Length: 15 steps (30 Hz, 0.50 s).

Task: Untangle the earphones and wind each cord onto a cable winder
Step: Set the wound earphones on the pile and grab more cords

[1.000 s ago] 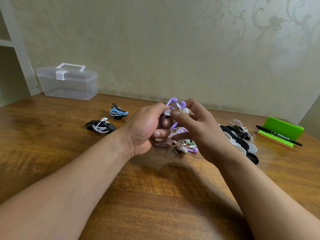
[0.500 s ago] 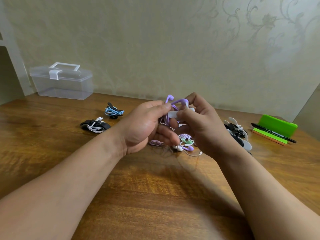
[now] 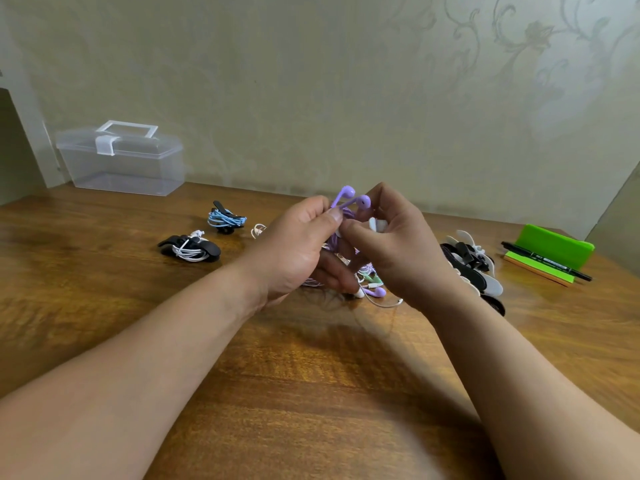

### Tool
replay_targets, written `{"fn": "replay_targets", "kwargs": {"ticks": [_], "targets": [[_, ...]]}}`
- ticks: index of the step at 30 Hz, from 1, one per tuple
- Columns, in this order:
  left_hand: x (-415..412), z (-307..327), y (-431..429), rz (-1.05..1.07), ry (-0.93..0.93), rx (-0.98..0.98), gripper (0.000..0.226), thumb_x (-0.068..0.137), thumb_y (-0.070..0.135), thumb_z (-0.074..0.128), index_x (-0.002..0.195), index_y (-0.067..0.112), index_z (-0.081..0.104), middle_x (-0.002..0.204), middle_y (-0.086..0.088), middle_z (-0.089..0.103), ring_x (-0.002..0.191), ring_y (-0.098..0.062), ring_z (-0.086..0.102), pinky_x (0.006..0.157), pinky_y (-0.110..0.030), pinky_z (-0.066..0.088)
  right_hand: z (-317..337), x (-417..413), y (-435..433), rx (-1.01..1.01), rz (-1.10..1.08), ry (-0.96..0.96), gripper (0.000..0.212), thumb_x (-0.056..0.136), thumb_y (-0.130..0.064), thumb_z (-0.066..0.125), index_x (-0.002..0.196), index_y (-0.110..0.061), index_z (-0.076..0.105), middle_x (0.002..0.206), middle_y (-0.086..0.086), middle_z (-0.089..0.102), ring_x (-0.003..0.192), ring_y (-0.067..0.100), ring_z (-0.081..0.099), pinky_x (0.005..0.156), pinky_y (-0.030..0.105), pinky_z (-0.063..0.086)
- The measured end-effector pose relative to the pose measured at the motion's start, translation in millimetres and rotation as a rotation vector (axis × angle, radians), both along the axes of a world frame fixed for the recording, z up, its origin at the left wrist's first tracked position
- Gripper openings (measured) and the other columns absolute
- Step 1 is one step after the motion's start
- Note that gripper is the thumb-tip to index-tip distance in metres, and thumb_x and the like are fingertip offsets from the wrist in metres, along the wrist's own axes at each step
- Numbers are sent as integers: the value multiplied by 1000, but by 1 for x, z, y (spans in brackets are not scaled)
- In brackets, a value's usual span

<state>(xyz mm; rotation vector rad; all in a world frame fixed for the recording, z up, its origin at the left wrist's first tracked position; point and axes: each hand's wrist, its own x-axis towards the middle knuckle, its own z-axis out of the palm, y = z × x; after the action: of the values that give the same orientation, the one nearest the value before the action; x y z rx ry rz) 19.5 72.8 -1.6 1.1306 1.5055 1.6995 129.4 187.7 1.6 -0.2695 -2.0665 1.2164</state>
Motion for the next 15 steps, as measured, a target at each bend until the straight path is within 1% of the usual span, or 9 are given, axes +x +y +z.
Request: {"fn": "replay_targets", "kwargs": {"ticks": [2, 3, 5, 7, 8, 10, 12, 13, 15], "targets": [[0, -1, 0, -20, 11, -18, 28, 113, 25, 37, 123, 5, 55, 74, -4, 70, 52, -27, 71, 45, -25, 51, -2, -2, 0, 29, -73, -4, 11, 90, -2, 64, 89, -5, 53, 71, 9, 65, 61, 19, 63, 55, 39, 57], [0, -1, 0, -31, 7, -22, 27, 113, 25, 37, 120, 6, 55, 74, -3, 70, 52, -27, 71, 45, -24, 51, -2, -3, 0, 30, -91, -10, 10, 89, -3, 63, 88, -6, 53, 69, 6, 65, 61, 19, 62, 54, 42, 57], [-2, -1, 0, -37, -17, -18, 25, 113, 25, 37, 111, 9, 56, 73, -1, 67, 51, -26, 70, 44, -24, 51, -4, -3, 1, 50, -107, -30, 10, 92, -8, 64, 90, -8, 54, 66, -2, 66, 63, 17, 61, 60, 47, 59], [-3, -3, 0, -16, -35, -9, 25, 113, 25, 37, 103, 11, 56, 70, -1, 64, 50, -26, 69, 45, -25, 51, -4, -3, 1, 94, -86, -65, 13, 100, -16, 65, 96, -10, 54, 66, -11, 68, 62, 6, 60, 63, 35, 58], [-4, -4, 1, -2, -35, -6, 27, 113, 25, 37, 100, 13, 57, 69, -1, 63, 49, -26, 68, 46, -26, 51, -3, -2, 0, 106, -60, -95, 15, 103, -21, 64, 100, -11, 54, 69, -13, 69, 63, 4, 62, 64, 33, 57], [-6, -6, 1, 20, -24, -6, 28, 113, 25, 37, 100, 15, 61, 68, -1, 58, 46, -24, 64, 46, -26, 51, -2, 1, 0, 95, 5, -165, 18, 106, -28, 60, 107, -12, 52, 82, -7, 73, 76, 13, 69, 75, 45, 59], [-8, -7, 3, 34, -7, -11, 28, 113, 25, 39, 112, 9, 61, 66, 2, 54, 43, -22, 58, 46, -26, 50, -1, 3, 0, 78, 44, -227, 21, 105, -28, 57, 115, -11, 50, 95, 0, 75, 93, 22, 70, 84, 51, 57], [-10, -8, 3, 44, 3, -14, 29, 113, 25, 39, 118, 5, 59, 64, 3, 53, 42, -22, 55, 46, -26, 48, 0, 4, 1, 82, 56, -247, 21, 105, -26, 55, 118, -11, 48, 98, -1, 75, 96, 20, 69, 84, 48, 57], [-13, -8, 3, 74, 27, -20, 30, 113, 24, 39, 119, -1, 55, 63, 4, 51, 40, -22, 51, 45, -25, 45, 1, 6, -1, 86, 98, -257, 22, 105, -25, 51, 123, -12, 46, 97, -11, 74, 93, 7, 67, 77, 32, 56]]}}
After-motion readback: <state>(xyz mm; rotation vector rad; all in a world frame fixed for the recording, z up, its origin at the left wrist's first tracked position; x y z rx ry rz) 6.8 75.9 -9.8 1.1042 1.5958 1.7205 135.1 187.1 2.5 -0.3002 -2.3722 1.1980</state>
